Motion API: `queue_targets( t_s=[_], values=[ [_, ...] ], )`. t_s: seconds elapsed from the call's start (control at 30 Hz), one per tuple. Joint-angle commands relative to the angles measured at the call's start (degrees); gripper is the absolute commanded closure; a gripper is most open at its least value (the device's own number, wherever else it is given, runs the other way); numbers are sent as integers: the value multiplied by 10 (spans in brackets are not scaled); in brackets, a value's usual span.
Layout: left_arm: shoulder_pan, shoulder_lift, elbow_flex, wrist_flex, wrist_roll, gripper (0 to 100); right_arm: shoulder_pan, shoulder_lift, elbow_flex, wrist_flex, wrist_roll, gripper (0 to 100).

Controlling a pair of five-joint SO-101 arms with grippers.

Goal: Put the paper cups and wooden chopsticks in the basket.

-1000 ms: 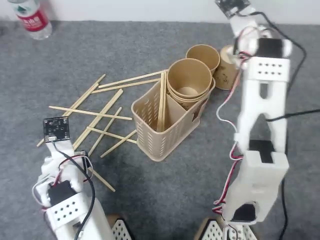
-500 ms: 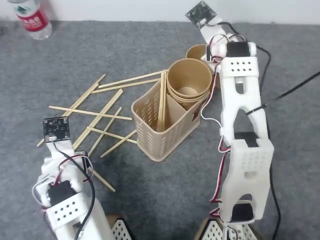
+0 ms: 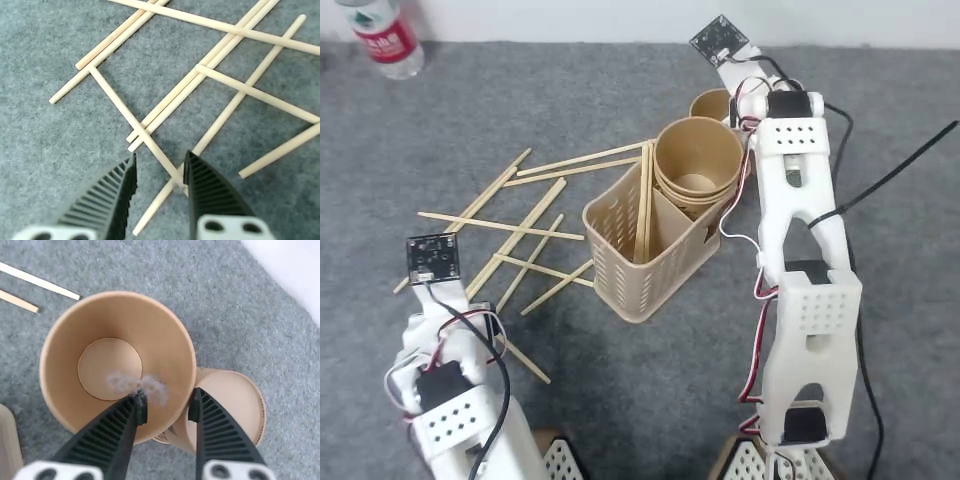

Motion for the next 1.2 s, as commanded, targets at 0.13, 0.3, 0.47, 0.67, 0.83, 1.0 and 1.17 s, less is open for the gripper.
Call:
queue_targets(
  t_s=[0.13, 0.3, 0.47, 0.67, 0.83, 1.0, 1.17],
  values=[
    [4, -6, -4, -12, 5, 852, 9, 5, 0, 44, 6, 987],
    [4, -6, -4, -12, 5, 852, 9, 26, -1, 58, 6, 973],
    [4, -6, -4, -12, 5, 852, 10, 29, -3, 60, 6, 973],
    [4, -6, -4, -12, 5, 852, 34, 14, -4, 60, 4, 991],
    [4, -6, -4, -12, 5, 852, 65, -58, -4, 95, 5, 992],
    [4, -6, -4, -12, 5, 852, 85, -137, -4, 161, 6, 992],
    [4, -6, -4, -12, 5, 852, 102, -206, -4, 205, 6, 992]
  ],
)
